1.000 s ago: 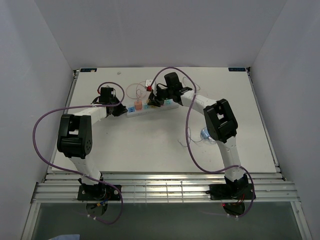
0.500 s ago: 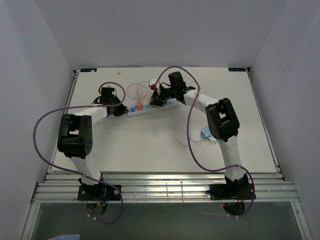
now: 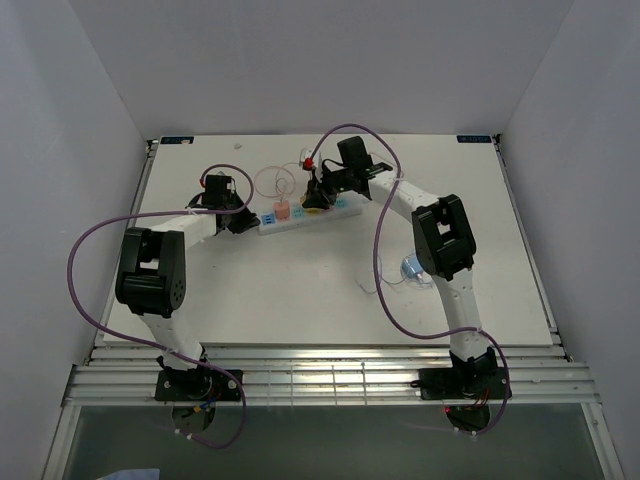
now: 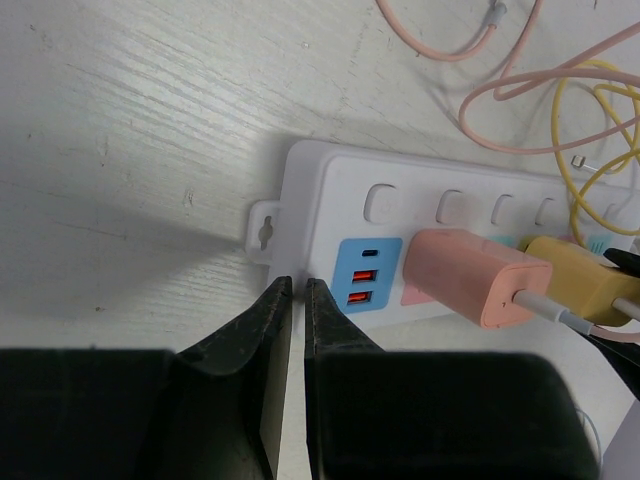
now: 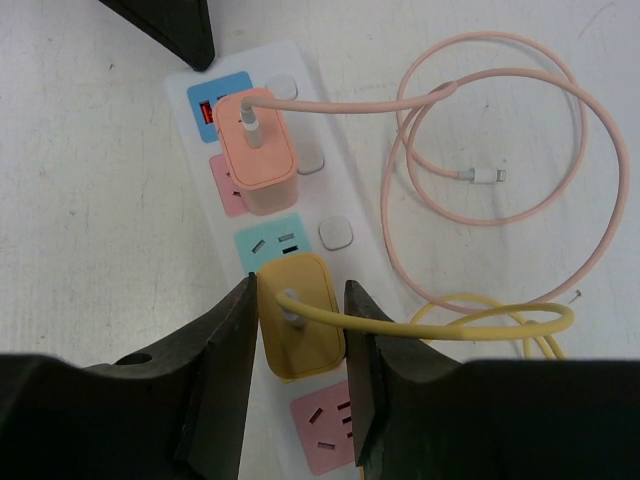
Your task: Insert the plug
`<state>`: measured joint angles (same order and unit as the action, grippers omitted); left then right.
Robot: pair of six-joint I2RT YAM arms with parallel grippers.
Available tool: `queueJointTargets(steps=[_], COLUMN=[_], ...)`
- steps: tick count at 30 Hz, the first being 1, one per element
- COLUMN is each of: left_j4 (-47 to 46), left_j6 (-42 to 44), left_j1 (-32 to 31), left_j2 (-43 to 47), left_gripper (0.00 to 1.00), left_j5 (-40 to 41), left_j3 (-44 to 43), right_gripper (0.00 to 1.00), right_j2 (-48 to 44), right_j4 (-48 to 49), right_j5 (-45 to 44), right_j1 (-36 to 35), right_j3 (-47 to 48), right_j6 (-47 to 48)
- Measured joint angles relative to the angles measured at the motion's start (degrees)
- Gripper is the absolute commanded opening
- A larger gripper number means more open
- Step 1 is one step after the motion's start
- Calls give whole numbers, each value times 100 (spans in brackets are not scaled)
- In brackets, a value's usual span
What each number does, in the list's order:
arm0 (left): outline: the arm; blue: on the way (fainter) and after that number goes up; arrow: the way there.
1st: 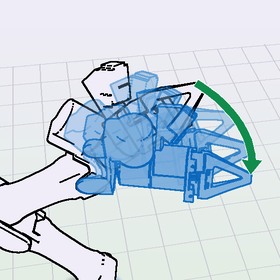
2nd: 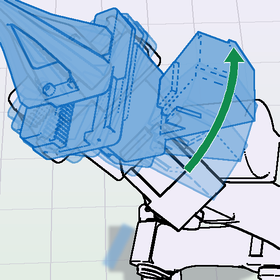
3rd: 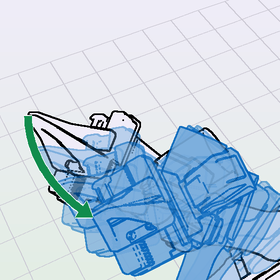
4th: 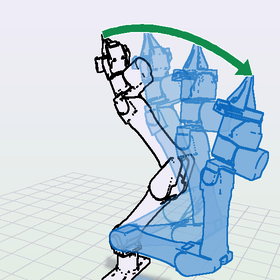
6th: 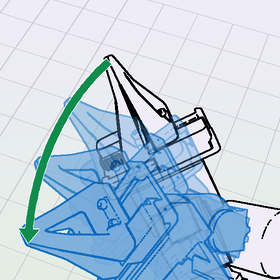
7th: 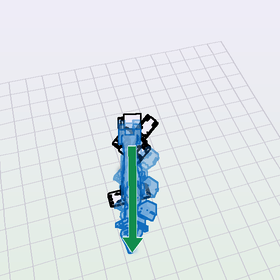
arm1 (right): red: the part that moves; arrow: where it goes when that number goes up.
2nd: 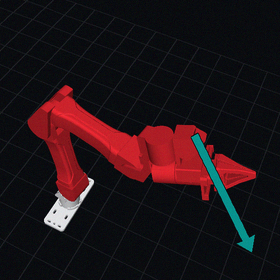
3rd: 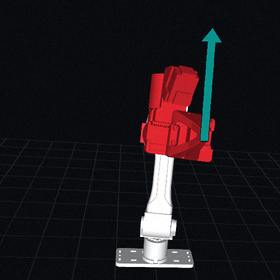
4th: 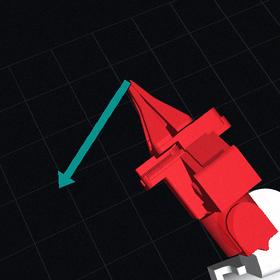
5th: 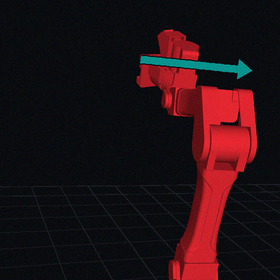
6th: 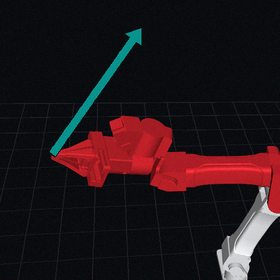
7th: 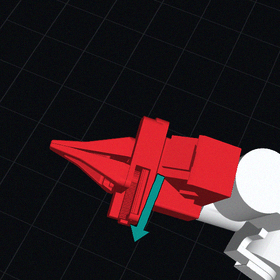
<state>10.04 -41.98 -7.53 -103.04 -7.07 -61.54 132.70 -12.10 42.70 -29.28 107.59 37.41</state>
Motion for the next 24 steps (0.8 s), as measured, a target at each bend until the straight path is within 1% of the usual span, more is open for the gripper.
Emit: queueJointTargets(steps=[6, 8, 11, 13, 16, 20, 24], left_j4=[0, 2, 199, 378, 372, 365, 411], left_j6=[0, 0, 68, 55, 74, 72, 98], left_j1=[-4, -4, -4, 4, 24, 22, 22], left_j2=[0, 0, -24, -122, -116, -103, 24], left_gripper=[21, 21, 21, 21, 20, 21, 24], left_j5=[0, 4, 70, 79, 15, 11, 0], left_j3=[0, 0, 46, 144, 151, 160, 271], right_gripper=[8, 8, 8, 8, 8, 8, 8], right_j2=[4, -39, -372, -533, -568, -831, -1187], right_j4=[11, 166, 831, 1137, 1510, 2282, 2909], right_j5=[-205, -273, -496, -715, -955, -1390, -1945], right_j1=[2, 7, 28, 63, 109, 103, 28], right_j3=[31, -92, -807, -1102, -1274, -1937, -2653], right_j6=[-656, -929, -1327, -1574, -1976, -2380, -2796])
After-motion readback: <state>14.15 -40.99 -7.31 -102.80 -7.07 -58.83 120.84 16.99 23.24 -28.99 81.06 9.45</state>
